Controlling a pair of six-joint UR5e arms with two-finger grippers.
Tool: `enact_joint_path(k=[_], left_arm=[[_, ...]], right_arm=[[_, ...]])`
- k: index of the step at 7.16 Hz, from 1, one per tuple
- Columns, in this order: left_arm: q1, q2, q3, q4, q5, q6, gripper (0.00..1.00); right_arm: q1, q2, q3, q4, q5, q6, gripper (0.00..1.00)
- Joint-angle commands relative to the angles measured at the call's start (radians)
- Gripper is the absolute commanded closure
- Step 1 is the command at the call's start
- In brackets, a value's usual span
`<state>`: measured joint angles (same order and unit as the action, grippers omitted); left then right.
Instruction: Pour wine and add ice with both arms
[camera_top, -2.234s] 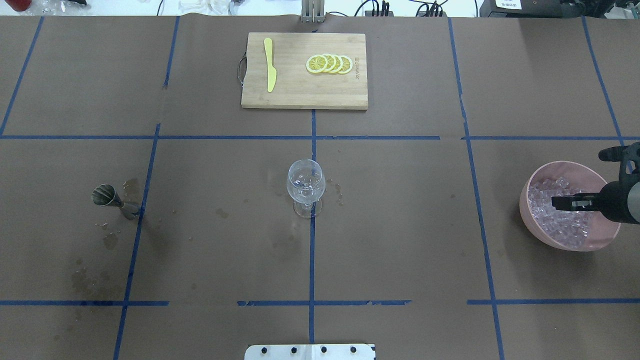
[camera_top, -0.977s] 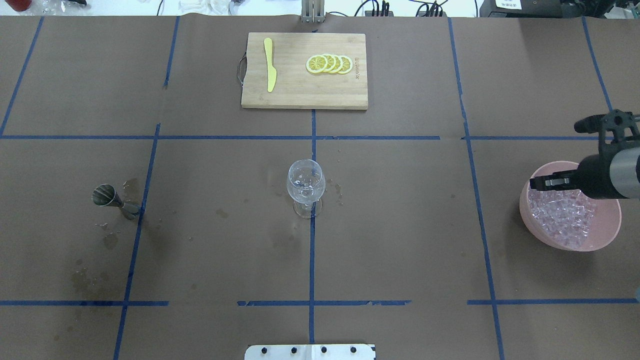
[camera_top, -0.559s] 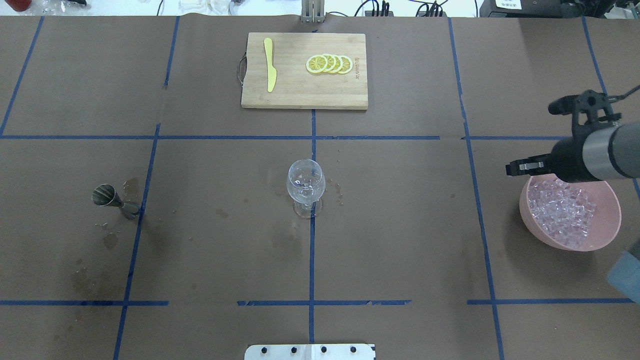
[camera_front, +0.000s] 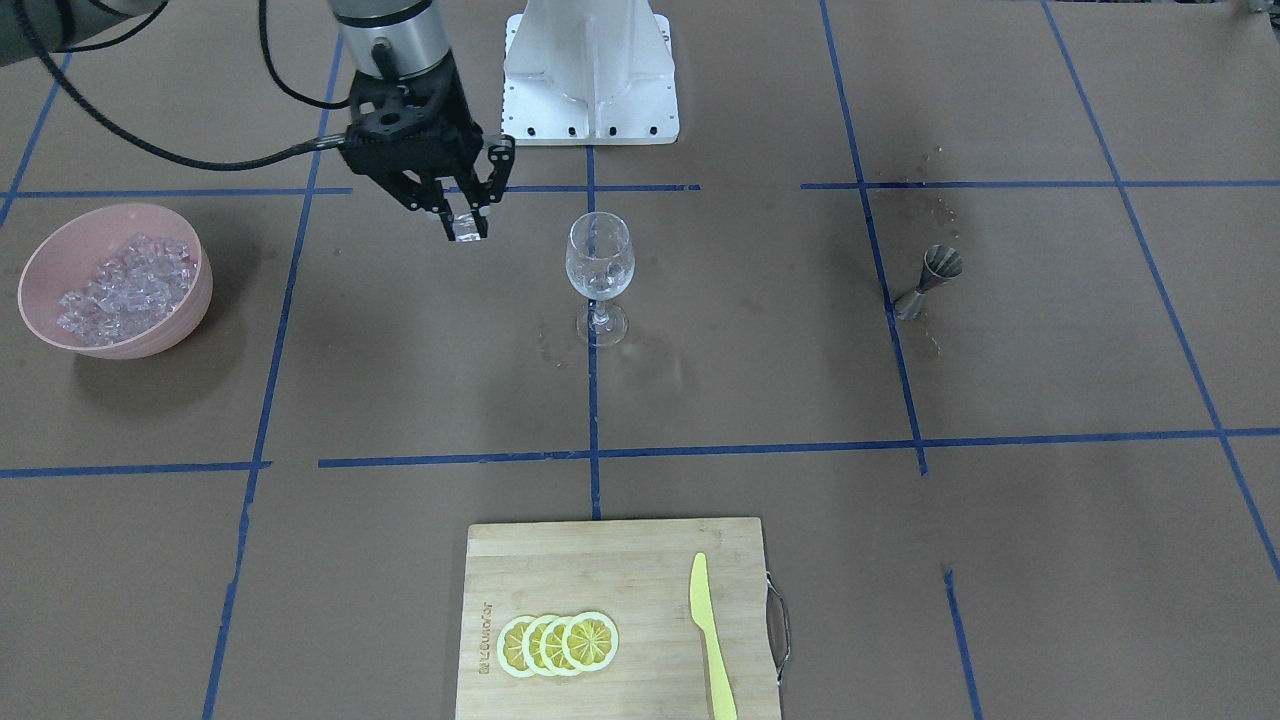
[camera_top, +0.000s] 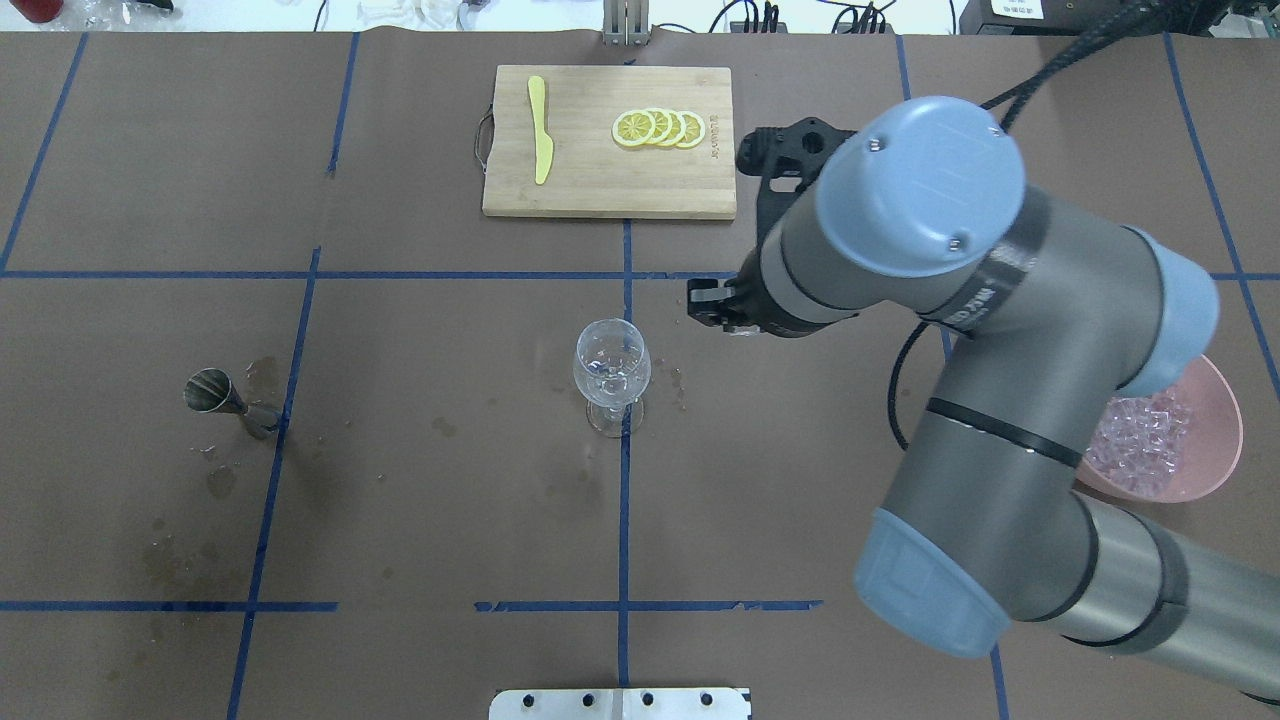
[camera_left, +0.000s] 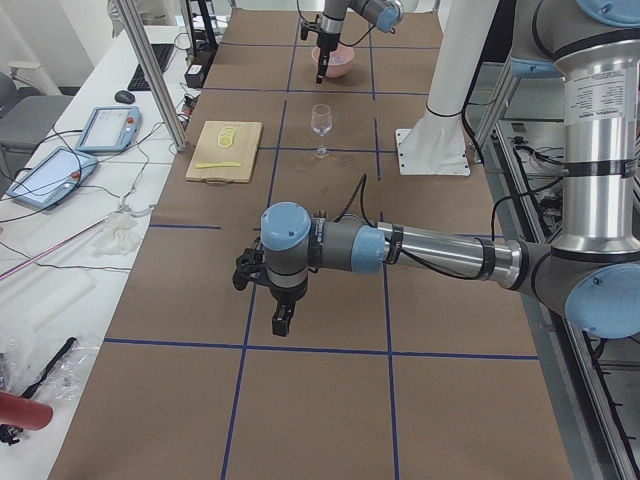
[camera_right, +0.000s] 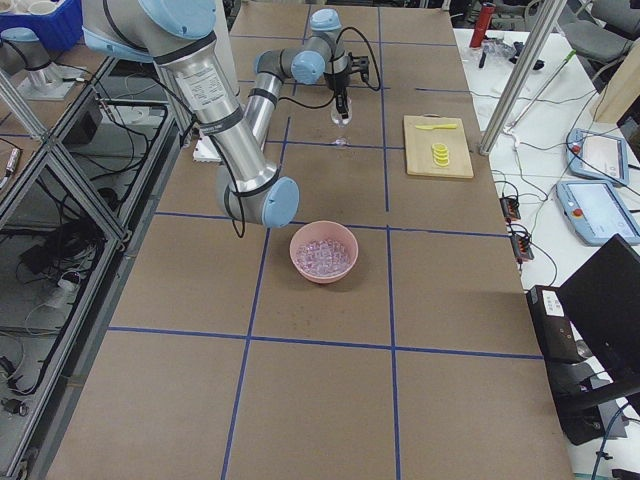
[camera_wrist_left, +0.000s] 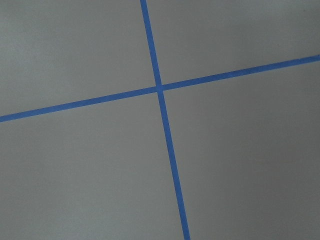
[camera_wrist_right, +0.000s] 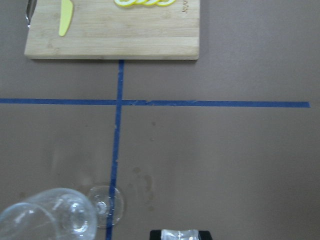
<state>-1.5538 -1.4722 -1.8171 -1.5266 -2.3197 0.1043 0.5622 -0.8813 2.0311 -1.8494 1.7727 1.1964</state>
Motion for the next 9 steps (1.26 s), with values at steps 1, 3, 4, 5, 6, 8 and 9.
enact_joint_path(k=[1, 3, 4, 5, 6, 8, 9], left_arm=[[0.0, 0.001, -0.001, -0.001, -0.003, 0.0, 0.0], [0.0, 0.001, -0.001, -0.001, -0.004, 0.0, 0.0], [0.0, 0.001, -0.001, -0.001, -0.004, 0.0, 0.0], [0.0, 0.001, -0.001, -0.001, -0.004, 0.0, 0.0], [0.0, 0.001, 0.002, -0.001, -0.004, 0.0, 0.0], [0.0, 0.003, 0.004, -0.001, -0.004, 0.002, 0.0], [0.0, 0.003, 0.002, -0.001, -0.004, 0.0, 0.0]], right_arm=[[-0.057, 0.129, -0.077, -0.037, -0.056, 0.042, 1.0], [-0.067, 0.2, -0.148, -0.037, -0.073, 0.055, 1.0], [-0.077, 0.203, -0.172, -0.037, -0.091, 0.055, 1.0], [-0.093, 0.202, -0.179, -0.037, -0.11, 0.055, 1.0], [-0.094, 0.203, -0.181, -0.036, -0.11, 0.055, 0.96], [-0.103, 0.203, -0.18, -0.036, -0.111, 0.055, 0.01], [-0.108, 0.203, -0.181, -0.036, -0.11, 0.055, 0.0]])
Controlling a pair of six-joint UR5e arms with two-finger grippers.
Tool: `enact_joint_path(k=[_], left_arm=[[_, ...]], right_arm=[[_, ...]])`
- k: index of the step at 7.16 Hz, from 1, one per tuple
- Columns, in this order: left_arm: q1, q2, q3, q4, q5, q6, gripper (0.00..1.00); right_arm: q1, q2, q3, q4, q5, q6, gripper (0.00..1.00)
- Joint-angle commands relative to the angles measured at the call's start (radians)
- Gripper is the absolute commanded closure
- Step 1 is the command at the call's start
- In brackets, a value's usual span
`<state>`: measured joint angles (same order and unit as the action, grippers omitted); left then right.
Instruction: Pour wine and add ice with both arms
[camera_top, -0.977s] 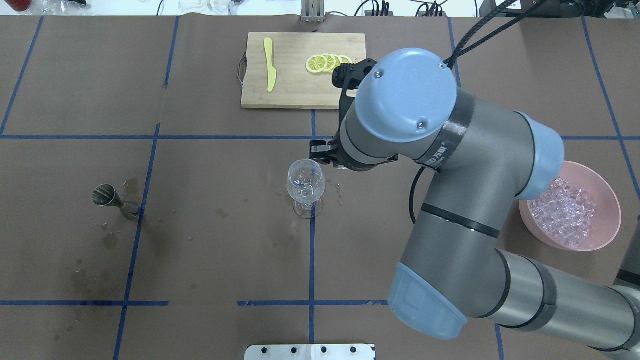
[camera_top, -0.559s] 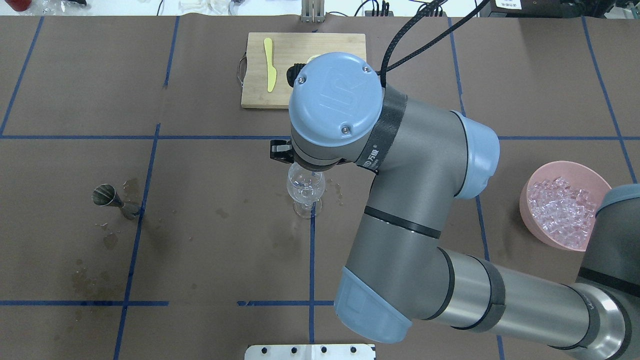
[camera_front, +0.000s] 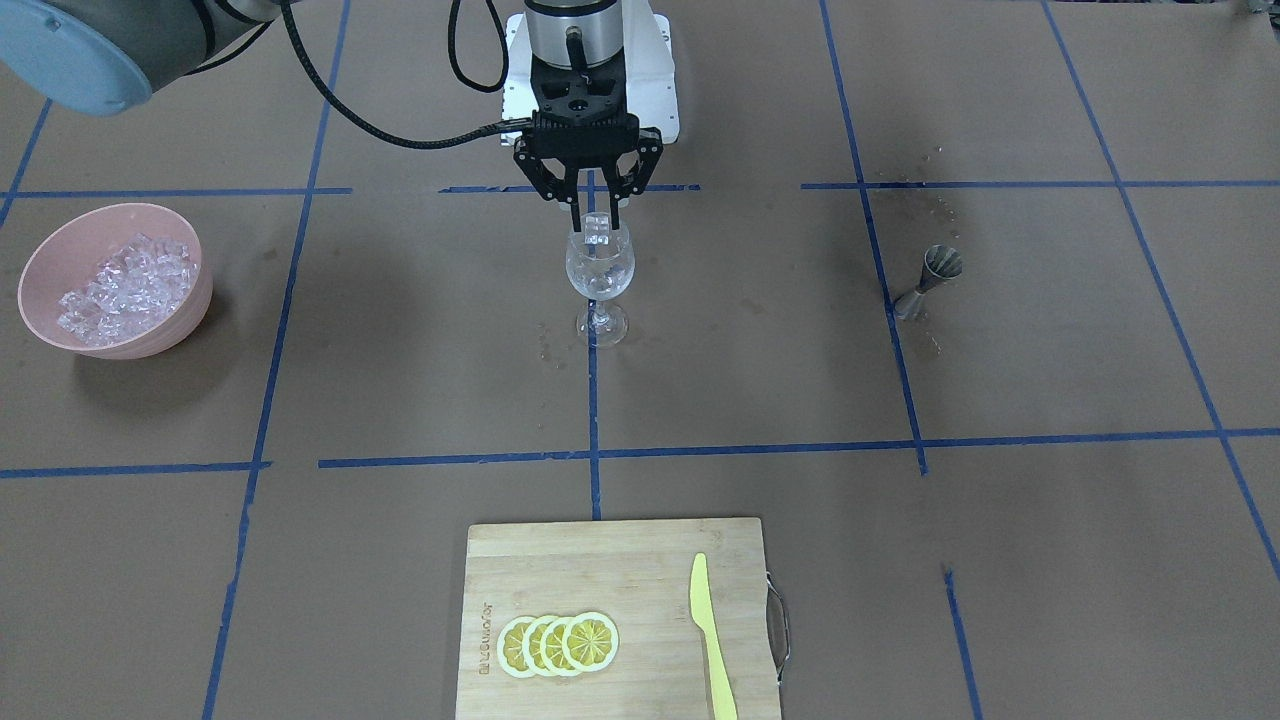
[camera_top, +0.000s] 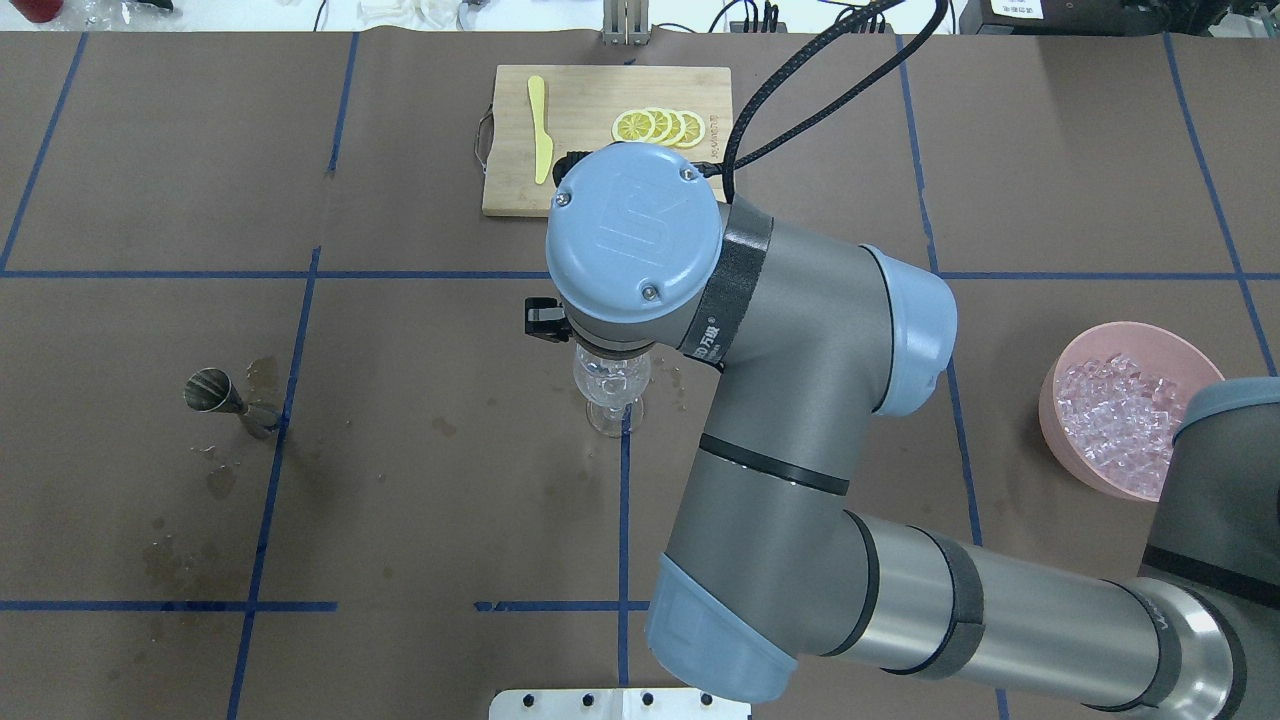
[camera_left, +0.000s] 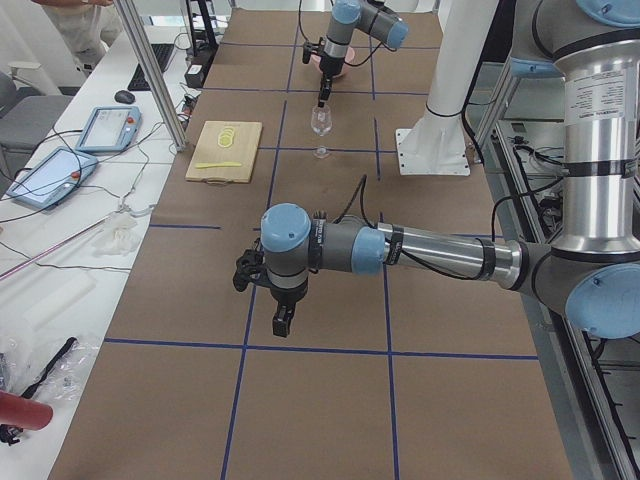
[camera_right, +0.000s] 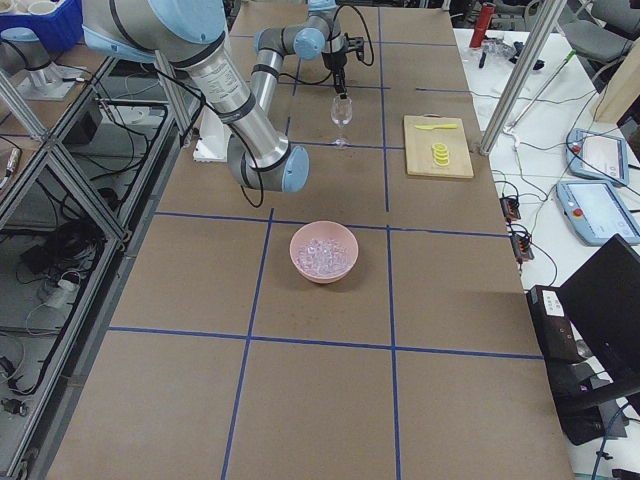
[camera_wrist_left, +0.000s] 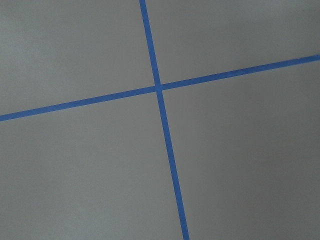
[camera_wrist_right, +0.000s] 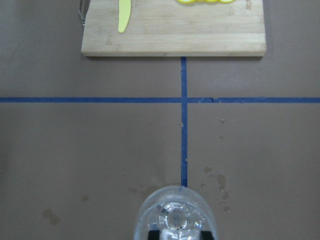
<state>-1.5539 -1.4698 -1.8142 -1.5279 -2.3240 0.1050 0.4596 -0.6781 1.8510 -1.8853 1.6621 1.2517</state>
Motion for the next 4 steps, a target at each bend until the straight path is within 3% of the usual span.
enact_joint_path(k=[1, 4], left_arm=[[0.0, 0.0, 0.0, -0.002, 0.0, -0.001, 0.0], [0.0, -0.001, -0.004, 0.0, 0.005, -0.001, 0.0]], right_arm=[[-0.006, 0.0, 0.0, 0.0, 0.001, 0.0, 0.0], [0.046, -0.029, 0.013, -0.005, 0.036, -0.059, 0.0]])
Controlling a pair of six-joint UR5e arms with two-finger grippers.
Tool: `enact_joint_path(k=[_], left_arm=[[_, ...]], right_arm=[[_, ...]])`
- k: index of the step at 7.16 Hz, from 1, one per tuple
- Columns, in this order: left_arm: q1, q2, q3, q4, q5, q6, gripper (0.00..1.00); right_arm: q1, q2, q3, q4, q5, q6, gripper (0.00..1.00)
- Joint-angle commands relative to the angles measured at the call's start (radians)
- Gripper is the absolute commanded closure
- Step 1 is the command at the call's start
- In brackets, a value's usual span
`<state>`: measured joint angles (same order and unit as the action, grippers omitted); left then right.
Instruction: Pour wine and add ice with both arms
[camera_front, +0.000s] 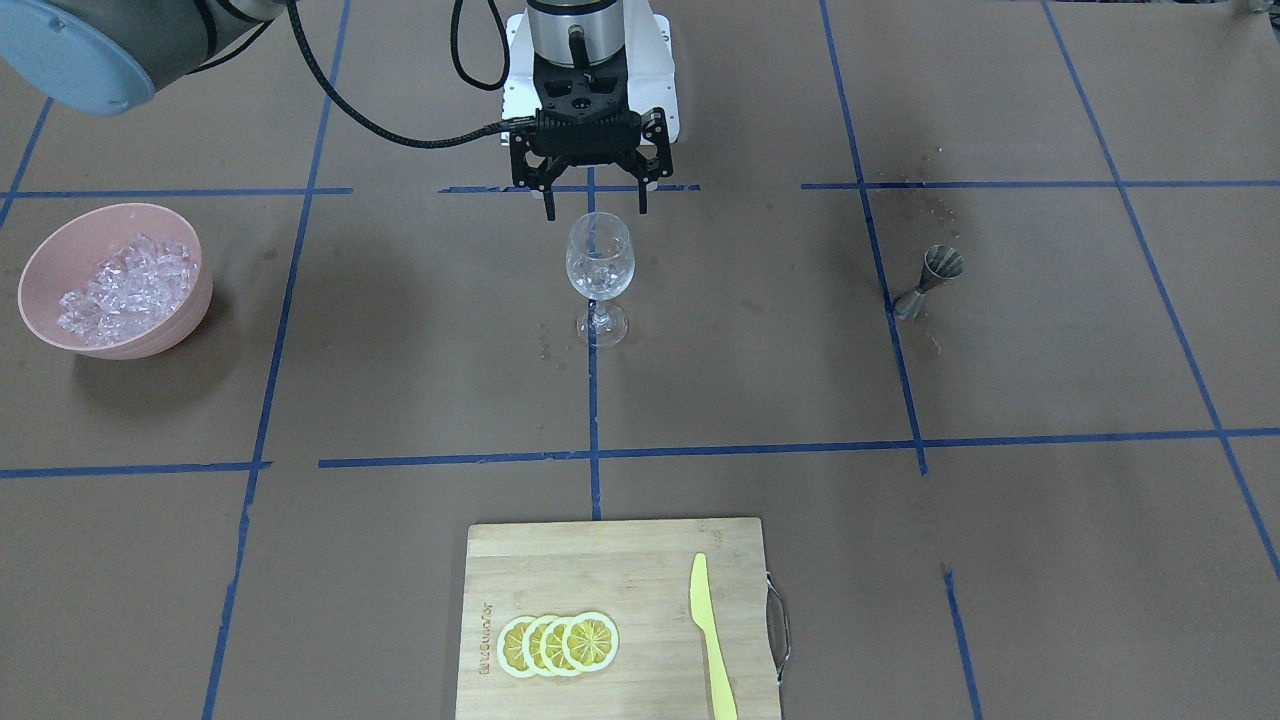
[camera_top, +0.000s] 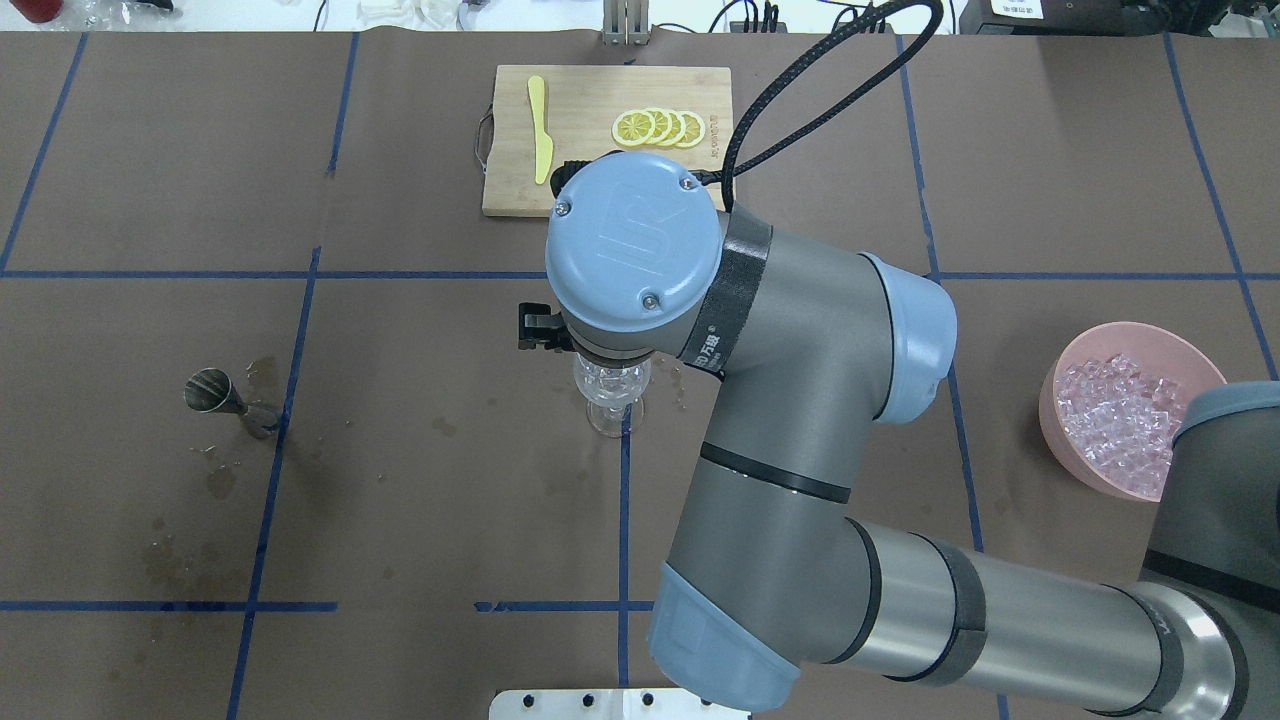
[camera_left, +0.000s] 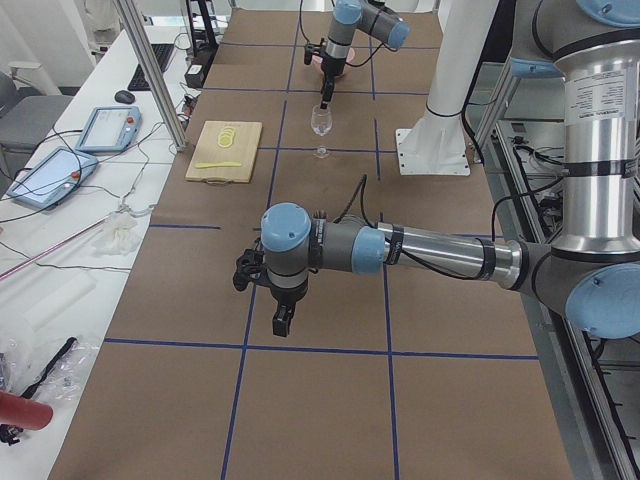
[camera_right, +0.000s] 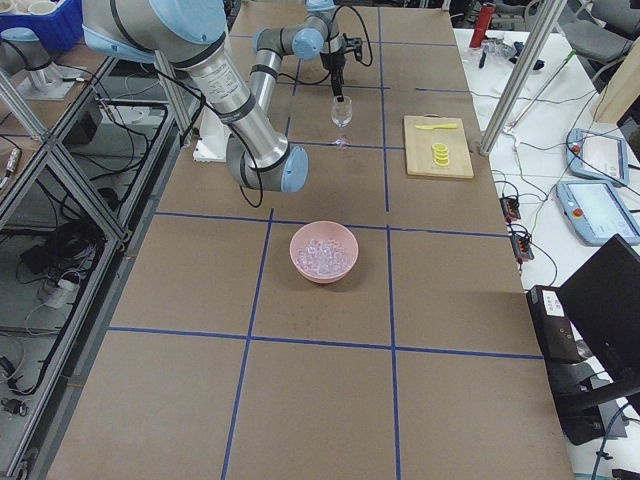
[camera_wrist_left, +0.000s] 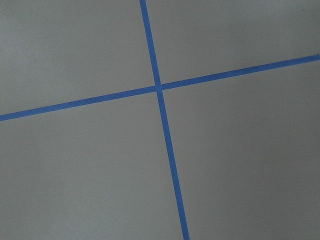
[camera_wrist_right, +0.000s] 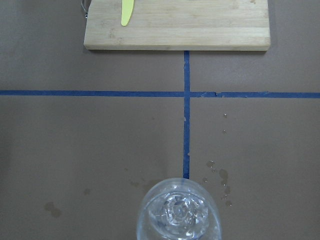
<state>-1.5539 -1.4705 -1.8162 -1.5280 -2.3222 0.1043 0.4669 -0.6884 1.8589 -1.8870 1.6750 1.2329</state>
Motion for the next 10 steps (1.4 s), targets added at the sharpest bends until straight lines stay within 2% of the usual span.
enact_joint_path(k=[1, 2, 4, 7, 9, 10], left_arm=[[0.0, 0.001, 0.008, 0.002, 0.0, 0.0, 0.0], [0.0, 0.001, 0.009, 0.002, -0.003, 0.0, 0.0], [-0.002, -0.001, -0.003, 0.002, -0.002, 0.0, 0.0], [-0.003, 0.001, -0.003, 0.003, -0.005, 0.0, 0.0], [-0.003, 0.002, 0.002, 0.006, -0.005, 0.0, 0.0], [-0.002, 0.001, 0.003, 0.006, -0.005, 0.0, 0.0]], right_arm=[[0.121, -0.06, 0.012, 0.0, 0.108, -0.159, 0.0], [0.227, -0.142, 0.057, 0.005, 0.211, -0.276, 0.0], [0.466, -0.343, 0.112, 0.011, 0.421, -0.651, 0.0], [0.784, -0.651, 0.068, 0.011, 0.55, -1.222, 0.0], [0.88, -0.87, 0.063, 0.096, 0.551, -1.265, 0.0], [0.925, -0.949, 0.016, 0.155, 0.546, -1.303, 0.0]])
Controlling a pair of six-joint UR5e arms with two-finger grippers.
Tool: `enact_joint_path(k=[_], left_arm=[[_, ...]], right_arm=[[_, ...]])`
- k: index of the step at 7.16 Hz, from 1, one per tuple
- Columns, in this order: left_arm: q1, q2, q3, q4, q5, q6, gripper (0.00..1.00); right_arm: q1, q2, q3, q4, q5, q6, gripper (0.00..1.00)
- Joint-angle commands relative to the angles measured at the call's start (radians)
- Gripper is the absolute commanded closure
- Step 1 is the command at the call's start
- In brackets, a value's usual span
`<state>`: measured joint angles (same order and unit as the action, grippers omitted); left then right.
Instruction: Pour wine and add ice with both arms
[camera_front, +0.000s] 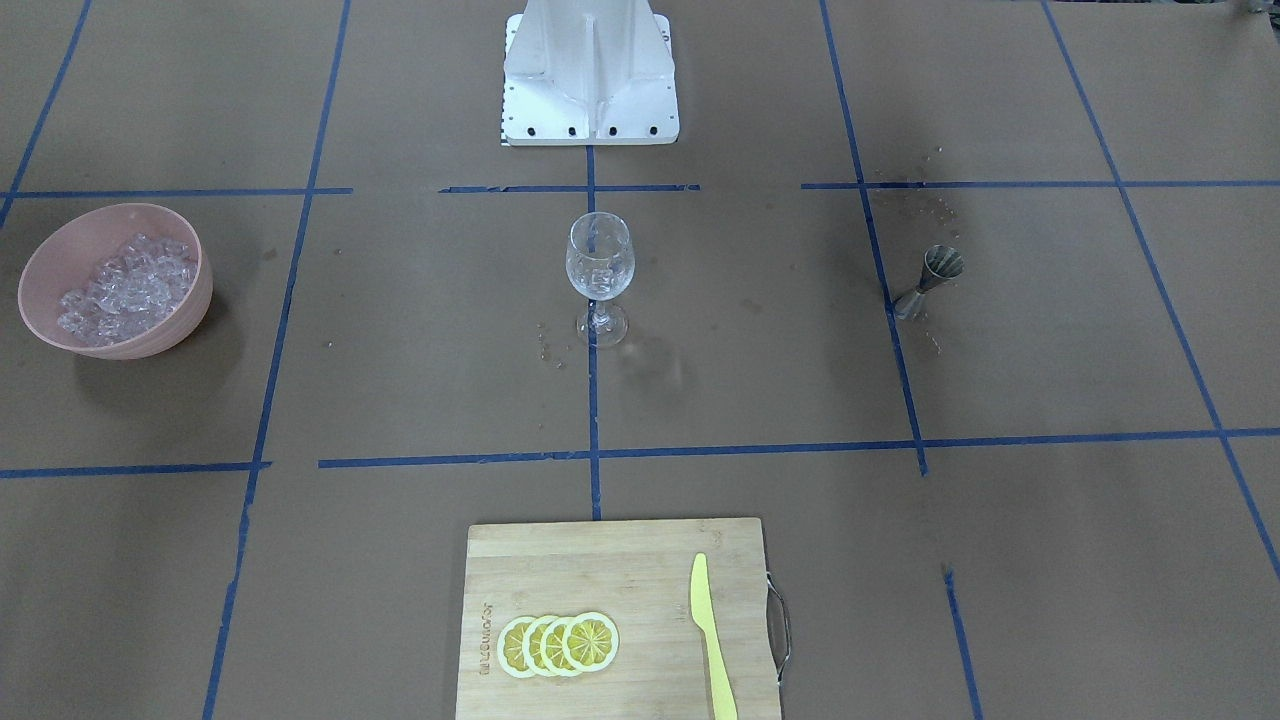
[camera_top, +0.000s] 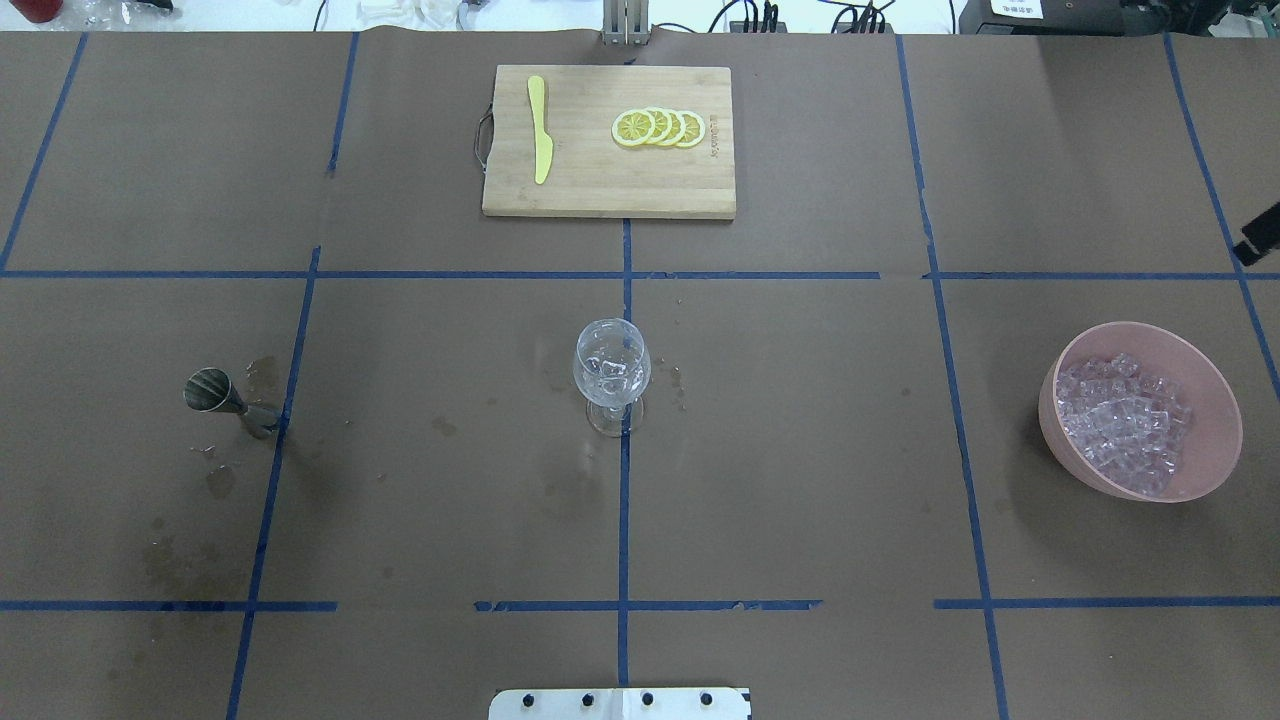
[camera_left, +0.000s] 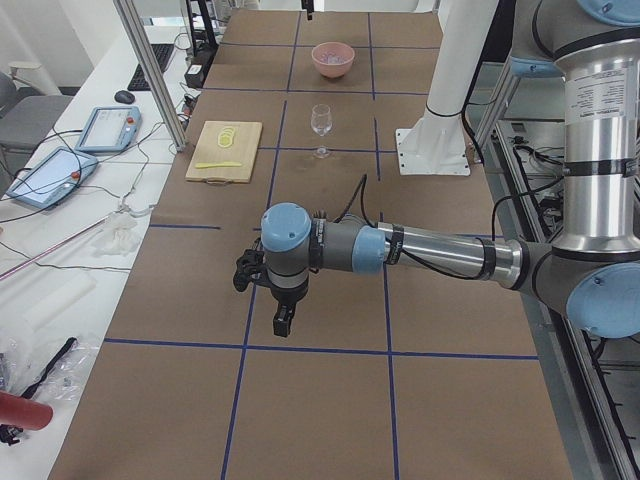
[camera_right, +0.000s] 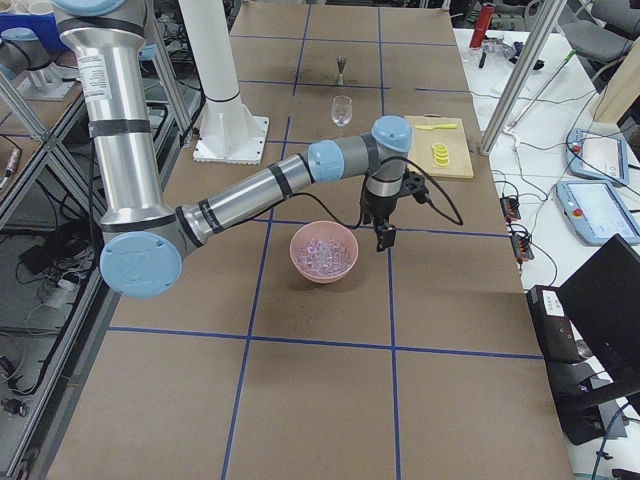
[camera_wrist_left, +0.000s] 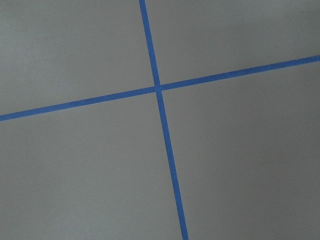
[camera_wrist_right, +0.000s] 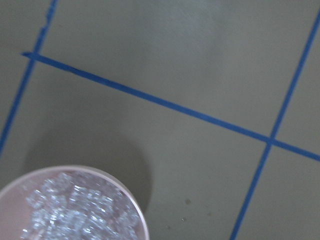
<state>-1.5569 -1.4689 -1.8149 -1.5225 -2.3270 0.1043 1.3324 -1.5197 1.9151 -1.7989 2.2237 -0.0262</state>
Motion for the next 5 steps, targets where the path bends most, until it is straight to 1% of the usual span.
enact_joint_path(k=[1, 3, 5], left_arm=[[0.001, -0.001, 0.003, 0.001, 0.0, 0.0, 0.0], [0.001, 0.001, 0.003, 0.001, 0.0, 0.0, 0.0], [0.001, 0.001, 0.005, 0.002, 0.0, 0.0, 0.0]], right_arm=[[0.118, -0.176, -0.091, 0.135, 0.011, -0.134, 0.0], [0.168, -0.224, -0.111, 0.144, 0.017, -0.15, 0.0], [0.171, -0.232, -0.12, 0.144, 0.021, -0.149, 0.0]])
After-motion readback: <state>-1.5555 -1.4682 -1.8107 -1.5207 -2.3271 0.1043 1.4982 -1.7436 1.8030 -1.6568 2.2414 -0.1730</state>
